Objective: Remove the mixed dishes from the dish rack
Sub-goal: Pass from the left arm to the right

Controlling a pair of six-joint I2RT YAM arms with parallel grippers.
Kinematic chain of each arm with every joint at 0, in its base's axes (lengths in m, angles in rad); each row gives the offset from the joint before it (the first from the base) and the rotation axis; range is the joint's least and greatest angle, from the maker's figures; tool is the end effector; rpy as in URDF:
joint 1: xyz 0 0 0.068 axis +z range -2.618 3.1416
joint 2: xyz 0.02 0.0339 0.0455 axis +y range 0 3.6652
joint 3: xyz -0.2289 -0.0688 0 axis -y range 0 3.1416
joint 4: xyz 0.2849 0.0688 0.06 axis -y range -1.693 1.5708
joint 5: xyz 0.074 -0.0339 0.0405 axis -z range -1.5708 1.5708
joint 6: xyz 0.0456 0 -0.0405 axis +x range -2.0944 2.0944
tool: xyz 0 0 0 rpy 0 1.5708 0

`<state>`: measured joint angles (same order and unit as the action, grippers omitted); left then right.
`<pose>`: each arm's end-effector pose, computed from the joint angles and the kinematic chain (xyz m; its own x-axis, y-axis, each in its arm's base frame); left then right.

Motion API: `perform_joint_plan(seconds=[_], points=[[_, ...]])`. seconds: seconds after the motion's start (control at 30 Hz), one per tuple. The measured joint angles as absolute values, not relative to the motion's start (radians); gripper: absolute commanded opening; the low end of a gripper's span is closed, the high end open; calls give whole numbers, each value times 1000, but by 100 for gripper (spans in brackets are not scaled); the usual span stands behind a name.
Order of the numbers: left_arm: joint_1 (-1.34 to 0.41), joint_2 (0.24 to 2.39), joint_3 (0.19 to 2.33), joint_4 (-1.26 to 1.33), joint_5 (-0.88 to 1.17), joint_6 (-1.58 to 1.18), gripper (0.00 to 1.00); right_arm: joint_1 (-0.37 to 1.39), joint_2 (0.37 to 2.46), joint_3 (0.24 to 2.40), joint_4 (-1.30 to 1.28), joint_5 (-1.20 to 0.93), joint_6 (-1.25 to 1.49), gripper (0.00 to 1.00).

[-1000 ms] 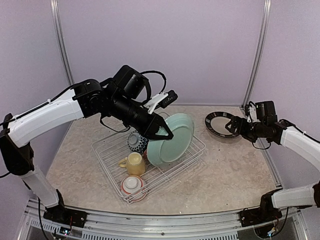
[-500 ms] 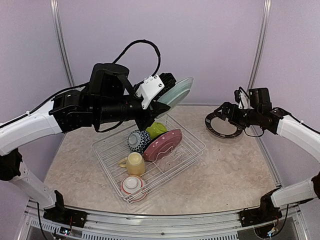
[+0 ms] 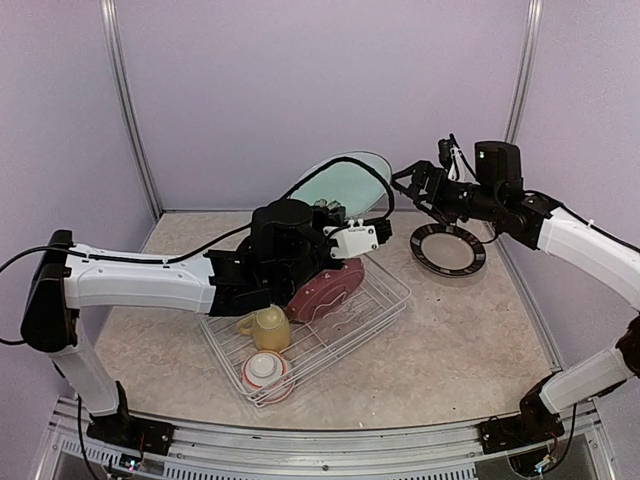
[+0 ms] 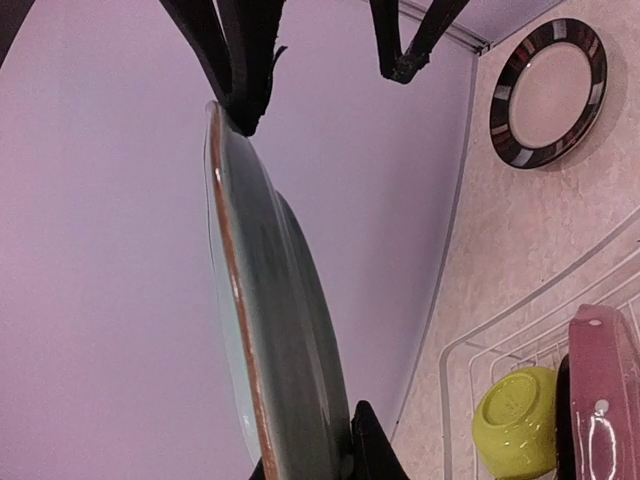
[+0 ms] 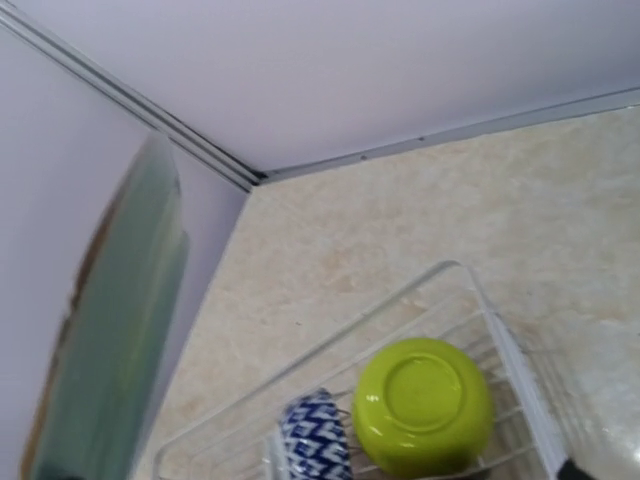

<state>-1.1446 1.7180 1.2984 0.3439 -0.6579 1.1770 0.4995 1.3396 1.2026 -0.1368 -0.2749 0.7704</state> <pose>0.2106 -0.3964 0.2703 0.4206 0.8412 -0.3399 0.2086 0.2749 0.9386 0.3202 0.1888 0.3250 -0.6512 0.4083 -0.6398 -0.3302 0.6067 0.7232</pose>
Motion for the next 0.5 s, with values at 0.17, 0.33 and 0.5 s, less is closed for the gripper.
perform_joint_plan(seconds=[0.17, 0.33, 0.5], points=[[-1126, 1716, 1296, 418, -686, 1238, 0, 517, 1339, 1203, -110, -244, 812, 100], [-1121, 1716, 1295, 426, -700, 1246, 0, 537, 1345, 1227, -102, -222, 834, 99], [-1118, 1714, 1295, 430, -719, 1242, 0, 577, 1371, 1290, -114, -186, 836, 97]])
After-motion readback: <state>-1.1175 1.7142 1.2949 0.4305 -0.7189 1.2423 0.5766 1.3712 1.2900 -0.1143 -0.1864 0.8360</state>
